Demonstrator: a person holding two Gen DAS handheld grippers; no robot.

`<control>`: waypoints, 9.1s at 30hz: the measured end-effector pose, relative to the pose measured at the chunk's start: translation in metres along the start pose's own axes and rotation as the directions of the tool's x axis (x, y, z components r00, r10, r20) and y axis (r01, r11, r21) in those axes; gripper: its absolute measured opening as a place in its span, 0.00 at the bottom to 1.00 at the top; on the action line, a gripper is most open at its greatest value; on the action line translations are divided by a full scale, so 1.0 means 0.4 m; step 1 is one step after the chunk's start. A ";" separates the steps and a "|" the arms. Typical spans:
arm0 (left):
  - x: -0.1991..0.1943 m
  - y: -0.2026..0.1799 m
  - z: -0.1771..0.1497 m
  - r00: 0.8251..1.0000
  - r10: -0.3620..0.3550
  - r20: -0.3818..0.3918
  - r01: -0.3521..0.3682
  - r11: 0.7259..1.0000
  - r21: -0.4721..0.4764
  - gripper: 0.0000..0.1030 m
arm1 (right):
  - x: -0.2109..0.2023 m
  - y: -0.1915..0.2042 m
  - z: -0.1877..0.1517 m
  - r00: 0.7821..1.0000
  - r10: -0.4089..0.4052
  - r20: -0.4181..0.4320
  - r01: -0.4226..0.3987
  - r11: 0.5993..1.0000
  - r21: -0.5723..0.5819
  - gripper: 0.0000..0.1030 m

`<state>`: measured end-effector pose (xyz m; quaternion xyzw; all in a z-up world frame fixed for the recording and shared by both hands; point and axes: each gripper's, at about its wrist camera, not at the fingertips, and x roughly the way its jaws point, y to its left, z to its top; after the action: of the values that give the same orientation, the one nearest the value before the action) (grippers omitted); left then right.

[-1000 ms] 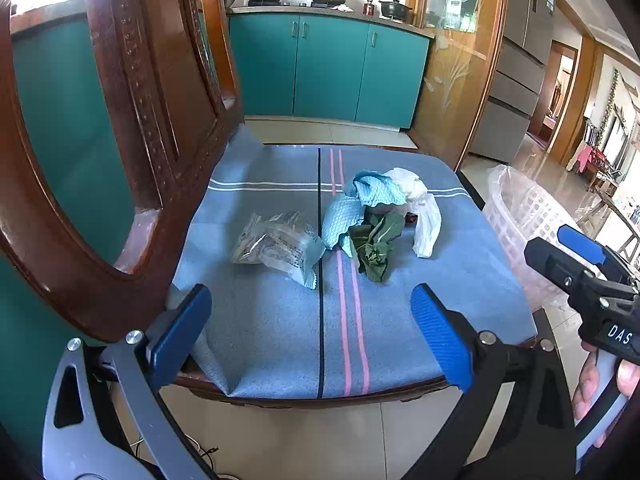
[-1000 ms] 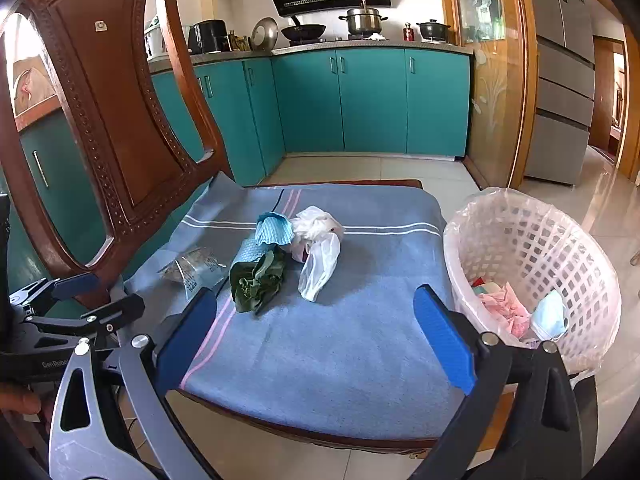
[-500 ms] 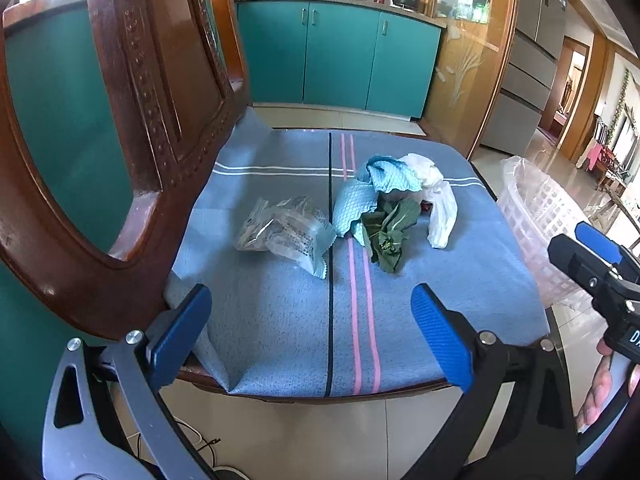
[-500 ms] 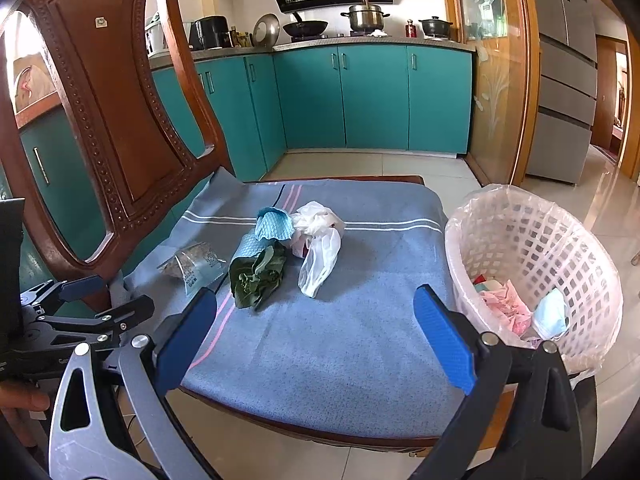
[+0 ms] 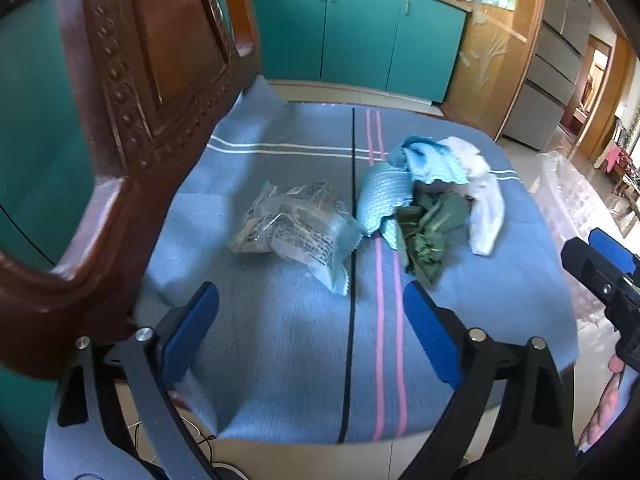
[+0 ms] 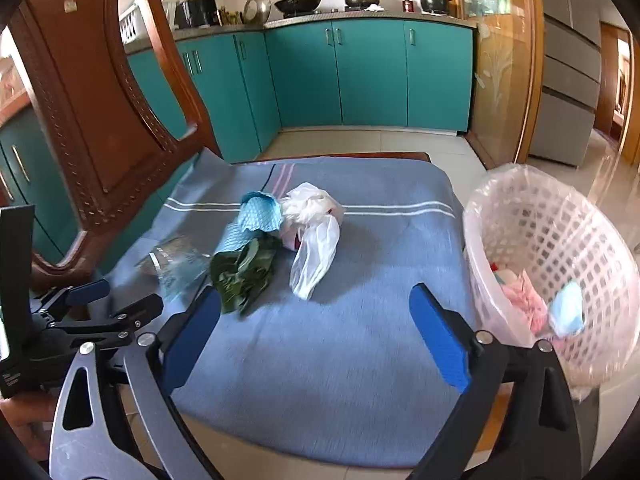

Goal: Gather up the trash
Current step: 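Grasp the clear plastic bag with the left tool while the right grasps the white plastic bag, then carry both bags to the wastebasket and open both tools to drop them, then move both open tools back over the chair seat, then grasp the green leaves with the right tool while the left grasps the blue cloth, then lift the blue cloth with the left tool while the right lifts the leaves, then carry cloth and leaves to the wastebasket and open both tools to drop them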

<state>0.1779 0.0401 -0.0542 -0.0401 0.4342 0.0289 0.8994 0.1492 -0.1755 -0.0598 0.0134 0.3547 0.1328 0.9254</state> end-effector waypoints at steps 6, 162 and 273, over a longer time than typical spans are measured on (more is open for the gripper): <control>0.074 0.025 0.031 0.998 -0.019 -0.054 0.015 0.997 -0.078 0.75 | 0.128 -0.012 0.027 0.995 0.029 -0.098 -0.024 0.998 0.050 0.81; 0.084 -0.114 0.102 0.995 -0.073 0.067 0.056 0.969 0.239 0.90 | 0.010 -0.043 0.084 0.971 0.236 -0.030 -0.228 0.958 0.175 0.03; -0.197 -0.250 0.059 0.968 -0.191 0.163 0.141 0.950 0.280 0.97 | -0.300 -0.333 0.024 0.920 -0.215 0.327 0.086 0.926 0.367 0.90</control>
<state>0.1560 -0.0584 0.0270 0.0473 0.3425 -0.1019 0.9328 0.1015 -0.3337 0.0099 0.1719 0.1965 -0.0088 0.9653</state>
